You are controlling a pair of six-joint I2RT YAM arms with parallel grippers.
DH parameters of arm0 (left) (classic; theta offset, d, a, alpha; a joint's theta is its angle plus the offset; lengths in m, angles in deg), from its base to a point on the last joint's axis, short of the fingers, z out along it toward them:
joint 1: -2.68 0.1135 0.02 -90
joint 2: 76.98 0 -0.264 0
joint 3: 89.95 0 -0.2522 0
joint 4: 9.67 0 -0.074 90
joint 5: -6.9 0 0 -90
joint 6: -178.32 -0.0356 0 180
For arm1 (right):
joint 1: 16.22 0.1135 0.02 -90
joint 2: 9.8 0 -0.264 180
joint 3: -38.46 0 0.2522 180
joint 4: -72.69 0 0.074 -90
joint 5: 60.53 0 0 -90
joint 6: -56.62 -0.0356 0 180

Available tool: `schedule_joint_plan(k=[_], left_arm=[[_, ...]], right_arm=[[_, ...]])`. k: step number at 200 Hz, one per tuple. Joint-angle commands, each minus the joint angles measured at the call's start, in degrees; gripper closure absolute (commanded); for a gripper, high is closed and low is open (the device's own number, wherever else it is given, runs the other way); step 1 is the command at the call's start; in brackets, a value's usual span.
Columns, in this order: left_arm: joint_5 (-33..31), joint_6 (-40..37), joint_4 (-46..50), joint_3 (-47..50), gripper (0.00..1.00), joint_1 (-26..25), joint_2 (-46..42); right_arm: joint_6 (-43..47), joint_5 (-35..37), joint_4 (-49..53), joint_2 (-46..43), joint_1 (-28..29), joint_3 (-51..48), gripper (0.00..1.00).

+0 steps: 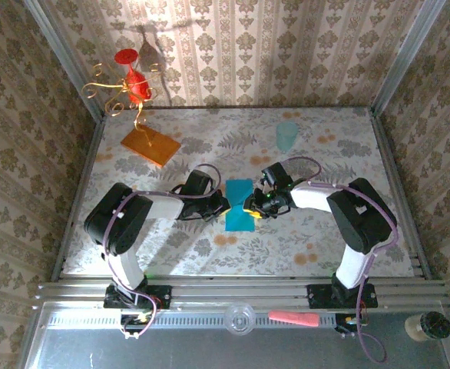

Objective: Fold a paper plane with a square sheet of paper (pick it up from the middle)

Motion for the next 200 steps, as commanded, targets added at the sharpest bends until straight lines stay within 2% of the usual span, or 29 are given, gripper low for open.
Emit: schedule_joint_plan(k=[1, 76, 150, 200], left_arm=[[0.4, 1.4, -0.7, 1.0, 1.00, 0.4, 1.1], [0.7, 1.9, -1.1, 1.2, 1.00, 0.4, 1.6], [-0.4, 3.3, -1.4, 2.6, 1.00, 0.6, 1.0], [0.5, 3.4, -3.5, 2.7, 1.00, 0.7, -2.6]], right_arm=[[0.7, 0.4, 1.5, 1.2, 0.6, 1.5, 0.67], [-1.2, -2.3, -4.0, 1.7, 1.1, 1.0, 0.74], [-2.9, 0.7, -2.2, 1.5, 1.2, 0.1, 0.71], [-3.1, 1.1, -2.0, 1.6, 1.3, 0.1, 0.71]])
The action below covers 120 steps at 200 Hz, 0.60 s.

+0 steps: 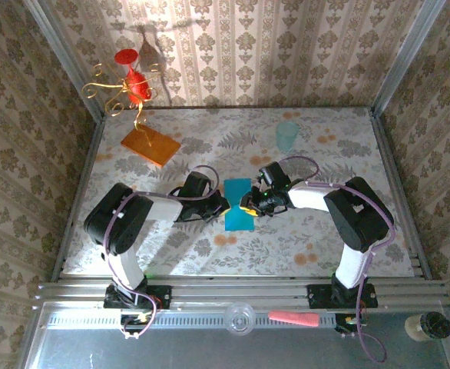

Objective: Fold a paper plane with a square sheet of paper (pick it up from the middle)

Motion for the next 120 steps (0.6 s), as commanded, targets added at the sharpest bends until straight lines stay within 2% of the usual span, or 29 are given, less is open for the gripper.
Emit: schedule_joint_plan(k=[1, 50, 120], left_arm=[[-0.1, 0.4, 1.1, 0.3, 1.00, 0.3, -2.6], [-1.0, -2.1, 4.6, -0.8, 1.00, -0.1, -5.9], [-2.0, -2.2, 5.4, 0.5, 1.00, 0.1, -2.1]], right_arm=[[-0.9, 1.1, 2.2, 0.6, 0.3, -0.4, 0.71], [-0.4, 1.4, 2.5, 0.4, 0.4, -0.2, 0.70], [-0.3, 1.2, 2.3, 0.6, 0.6, -0.1, 0.69]])
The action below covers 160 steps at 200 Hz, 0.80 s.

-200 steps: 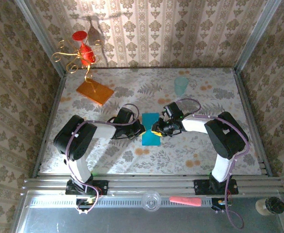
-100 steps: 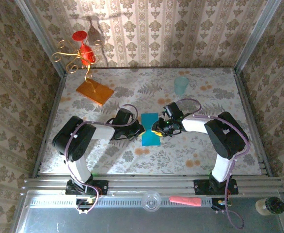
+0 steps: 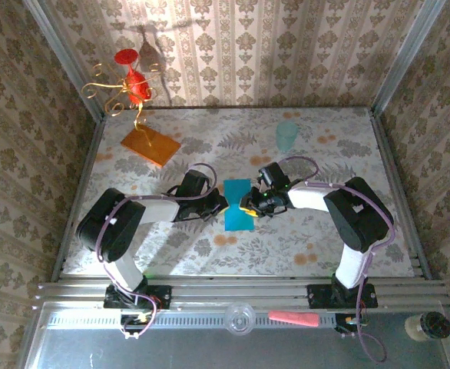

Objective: Fold a paper plane with a square sheet of paper (pick it up from the middle)

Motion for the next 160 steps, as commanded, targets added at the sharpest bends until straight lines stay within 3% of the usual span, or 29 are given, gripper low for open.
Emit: schedule_joint_plan(k=[1, 160], left_arm=[[-0.8, -1.4, 1.7, 0.4, 1.00, 0.1, 1.8], [-2.6, 1.7, 1.8, 3.3, 1.00, 0.5, 3.8]], right_arm=[[-0.3, 0.9, 1.8, 0.5, 0.4, -0.1, 0.69], [-3.4, -3.4, -5.0, 2.7, 0.6, -0.5, 0.72]])
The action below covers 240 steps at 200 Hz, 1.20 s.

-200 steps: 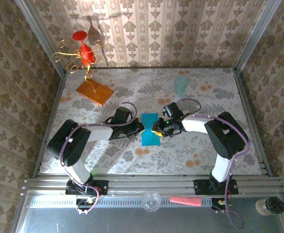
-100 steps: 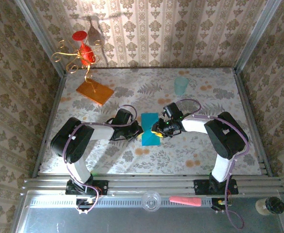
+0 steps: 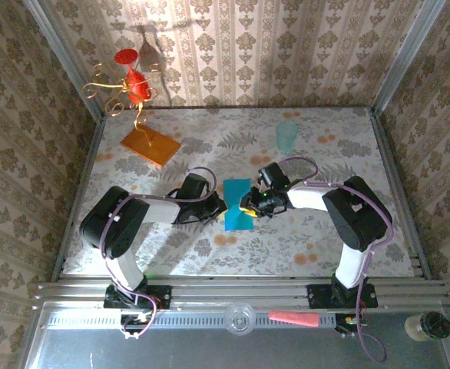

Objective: Fold a paper plane with a square sheet of paper (pick it up from the middle)

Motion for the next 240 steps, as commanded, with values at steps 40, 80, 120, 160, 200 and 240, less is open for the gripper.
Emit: schedule_joint_plan(k=[40, 80, 120, 160, 200, 240], left_arm=[[-2.0, 1.0, 4.2, 1.6, 1.00, 0.5, 1.9], [-2.0, 0.8, 4.5, 1.5, 1.00, 0.5, 1.8], [-1.8, 0.7, 4.8, 1.5, 1.00, 0.5, 1.7], [-1.9, 0.5, 5.0, 1.5, 1.00, 0.5, 1.7], [-1.8, 0.5, 4.9, 1.3, 1.00, 0.5, 1.7], [-1.4, 0.2, 5.0, 0.5, 1.00, 0.5, 0.8]], right_arm=[[-3.8, -3.5, -6.5, 0.6, 0.6, -1.8, 0.74], [-2.3, -1.5, -4.3, -0.7, 0.6, -2.0, 0.74], [-1.3, 1.5, -2.2, -2.4, 0.2, -2.0, 0.75], [-1.0, 1.9, -2.0, -2.5, -0.8, -2.2, 0.78], [-1.2, 1.2, -3.0, -2.2, -0.7, -2.6, 0.84], [-1.7, -0.4, -5.5, -1.4, -0.4, -3.0, 0.84]])
